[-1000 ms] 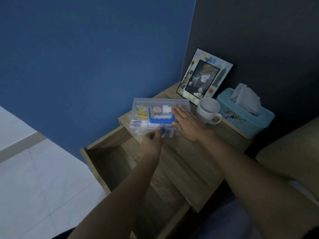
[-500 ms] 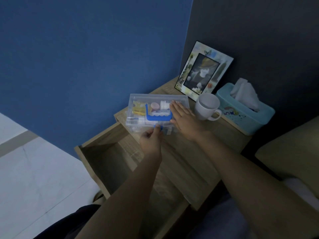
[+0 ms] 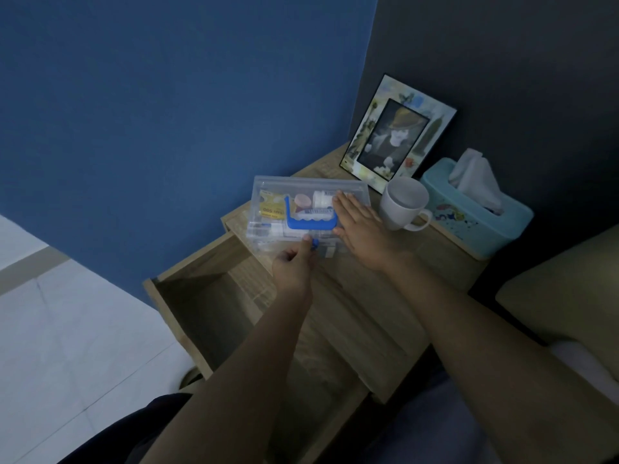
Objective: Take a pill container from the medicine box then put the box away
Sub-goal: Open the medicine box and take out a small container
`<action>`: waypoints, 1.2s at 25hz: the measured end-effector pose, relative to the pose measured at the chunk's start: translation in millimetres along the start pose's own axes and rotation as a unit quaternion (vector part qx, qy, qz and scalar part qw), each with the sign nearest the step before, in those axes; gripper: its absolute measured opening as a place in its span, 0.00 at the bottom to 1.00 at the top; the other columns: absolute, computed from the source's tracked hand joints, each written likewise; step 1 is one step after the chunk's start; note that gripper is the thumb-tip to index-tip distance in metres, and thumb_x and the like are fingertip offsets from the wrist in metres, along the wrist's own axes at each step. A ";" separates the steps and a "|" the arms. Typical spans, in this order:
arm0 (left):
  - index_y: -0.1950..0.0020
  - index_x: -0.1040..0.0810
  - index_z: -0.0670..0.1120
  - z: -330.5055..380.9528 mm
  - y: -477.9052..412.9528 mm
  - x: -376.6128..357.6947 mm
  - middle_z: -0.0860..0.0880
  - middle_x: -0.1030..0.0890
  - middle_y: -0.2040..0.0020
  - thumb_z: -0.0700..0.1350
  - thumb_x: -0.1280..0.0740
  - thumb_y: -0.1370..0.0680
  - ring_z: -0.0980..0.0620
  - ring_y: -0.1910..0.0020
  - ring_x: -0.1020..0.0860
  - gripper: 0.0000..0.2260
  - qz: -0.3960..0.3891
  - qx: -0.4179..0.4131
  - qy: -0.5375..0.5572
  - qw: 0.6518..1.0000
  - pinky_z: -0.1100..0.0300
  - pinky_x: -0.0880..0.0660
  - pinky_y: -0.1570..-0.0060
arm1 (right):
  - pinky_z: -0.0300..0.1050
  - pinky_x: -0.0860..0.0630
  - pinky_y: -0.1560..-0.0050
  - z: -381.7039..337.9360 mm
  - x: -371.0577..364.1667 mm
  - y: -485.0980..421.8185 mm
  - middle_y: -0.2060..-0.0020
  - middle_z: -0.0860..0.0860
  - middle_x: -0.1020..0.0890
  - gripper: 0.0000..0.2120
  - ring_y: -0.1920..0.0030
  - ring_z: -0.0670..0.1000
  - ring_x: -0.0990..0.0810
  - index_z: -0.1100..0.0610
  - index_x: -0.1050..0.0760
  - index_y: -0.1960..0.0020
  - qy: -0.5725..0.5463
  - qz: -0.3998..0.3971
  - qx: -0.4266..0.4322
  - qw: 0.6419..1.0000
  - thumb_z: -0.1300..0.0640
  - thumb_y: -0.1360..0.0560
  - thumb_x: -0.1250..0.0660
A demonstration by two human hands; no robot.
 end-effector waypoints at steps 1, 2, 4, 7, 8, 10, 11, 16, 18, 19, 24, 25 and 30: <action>0.59 0.22 0.43 0.3 -1.5 1.7 0.47 0.19 0.59 0.45 0.33 0.24 0.52 0.57 0.20 0.07 -0.011 -0.012 -0.005 1.000 0.62 0.22 0.58 | 0.50 0.55 0.25 0.2 -0.3 -0.5 0.23 0.52 0.54 0.27 0.23 0.51 0.57 0.57 0.57 0.24 0.001 0.000 -0.001 1.000 0.51 0.18 0.51; 0.58 0.21 0.42 0.2 -2.6 2.9 0.47 0.18 0.59 0.44 0.33 0.24 0.52 0.57 0.20 0.07 -0.015 -0.020 -0.014 1.000 0.61 0.22 0.57 | 0.50 0.55 0.25 0.4 -0.6 -1.0 0.23 0.52 0.54 0.27 0.23 0.51 0.57 0.57 0.57 0.24 0.002 0.000 -0.002 1.000 0.51 0.18 0.51; 0.54 0.20 0.39 -2.3 -2.9 5.1 0.47 0.18 0.59 0.41 0.33 0.25 0.51 0.55 0.20 0.05 0.001 -0.022 -0.020 1.000 0.61 0.22 0.56 | 0.50 0.55 0.25 0.9 -0.8 -2.1 0.23 0.52 0.54 0.27 0.23 0.51 0.57 0.57 0.57 0.24 0.002 0.000 -0.003 1.000 0.51 0.18 0.51; 0.44 0.21 0.38 -12.3 -3.1 11.6 0.47 0.17 0.54 0.37 0.34 0.24 0.52 0.52 0.19 0.10 0.006 -0.009 0.011 1.000 0.61 0.22 0.52 | 0.50 0.55 0.25 1.7 -3.5 -2.7 0.23 0.53 0.54 0.27 0.23 0.51 0.56 0.57 0.57 0.24 0.004 0.003 -0.003 1.000 0.50 0.18 0.51; 0.43 0.22 0.38 -14.1 -3.5 12.9 0.46 0.18 0.52 0.37 0.35 0.24 0.52 0.51 0.19 0.11 -0.004 -0.005 0.018 1.000 0.60 0.22 0.49 | 0.50 0.55 0.25 2.2 -4.2 -3.0 0.23 0.52 0.54 0.27 0.23 0.51 0.56 0.57 0.57 0.24 0.005 0.006 -0.002 1.000 0.50 0.18 0.51; 0.43 0.21 0.39 -14.1 -8.2 14.7 0.47 0.18 0.53 0.38 0.34 0.24 0.51 0.52 0.20 0.10 0.009 -0.004 -0.026 1.000 0.59 0.23 0.50 | 0.50 0.55 0.25 3.9 -5.3 -3.5 0.23 0.52 0.54 0.27 0.23 0.51 0.57 0.57 0.57 0.24 0.004 0.008 0.000 1.000 0.50 0.18 0.52; 0.45 0.21 0.40 -12.4 -10.1 15.4 0.49 0.19 0.55 0.39 0.33 0.25 0.52 0.53 0.21 0.10 0.027 -0.009 -0.068 0.997 0.61 0.23 0.53 | 0.50 0.55 0.25 4.7 -5.5 -3.6 0.23 0.52 0.53 0.27 0.23 0.51 0.56 0.57 0.57 0.24 0.006 0.009 0.001 1.000 0.50 0.18 0.52; 0.45 0.21 0.44 -5.6 -4.5 31.1 0.49 0.18 0.51 0.46 0.32 0.25 0.53 0.51 0.21 0.11 0.041 0.011 -0.122 0.992 0.55 0.23 0.49 | 0.50 0.55 0.25 3.3 -5.0 -3.5 0.23 0.52 0.54 0.27 0.24 0.50 0.57 0.57 0.57 0.24 0.008 0.011 0.001 1.000 0.49 0.18 0.52; 0.41 0.24 0.47 11.8 -0.2 46.3 0.51 0.20 0.48 0.46 0.35 0.23 0.55 0.53 0.22 0.11 0.159 -0.017 -0.092 0.983 0.56 0.25 0.50 | 0.50 0.56 0.26 3.9 -2.6 -1.8 0.23 0.52 0.55 0.29 0.24 0.50 0.58 0.57 0.59 0.24 0.000 0.004 0.006 1.000 0.47 0.19 0.53; 0.39 0.25 0.48 26.8 -0.3 52.6 0.51 0.21 0.47 0.46 0.38 0.22 0.56 0.53 0.23 0.12 0.216 -0.050 -0.093 0.971 0.57 0.26 0.50 | 0.50 0.56 0.26 3.9 -1.0 -0.4 0.23 0.52 0.56 0.31 0.24 0.50 0.58 0.57 0.60 0.24 -0.001 -0.002 0.012 1.000 0.45 0.20 0.52; 0.28 0.34 0.43 76.1 -25.6 46.9 0.41 0.24 0.34 0.55 0.46 0.20 0.42 0.38 0.24 0.24 0.094 -0.152 -0.359 0.916 0.50 0.27 0.38 | 0.57 0.57 0.26 -1.6 1.0 3.3 0.23 0.57 0.59 0.39 0.25 0.61 0.60 0.58 0.58 0.24 0.023 0.007 -0.066 0.998 0.40 0.24 0.43; 0.29 0.32 0.43 75.8 -27.5 46.4 0.40 0.23 0.36 0.56 0.46 0.20 0.42 0.40 0.23 0.25 0.069 -0.152 -0.403 0.900 0.50 0.26 0.41 | 0.57 0.57 0.26 -2.6 1.1 2.7 0.24 0.59 0.58 0.40 0.25 0.63 0.60 0.59 0.58 0.24 0.022 0.002 -0.086 0.996 0.40 0.24 0.42; 0.37 0.25 0.42 82.0 -23.4 41.3 0.43 0.19 0.46 0.56 0.42 0.21 0.42 0.42 0.22 0.22 0.090 -0.194 -0.380 0.900 0.53 0.25 0.47 | 0.56 0.52 0.26 3.0 15.2 2.3 0.23 0.58 0.53 0.40 0.24 0.62 0.56 0.58 0.57 0.24 0.001 -0.018 -0.059 0.998 0.43 0.24 0.39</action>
Point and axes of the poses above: each hand's wrist, its own y-axis away from the middle knuckle, its own x-axis out of the back of the hand, z = x × y, the point moved 3 cm from there along -y, towards the middle knuckle
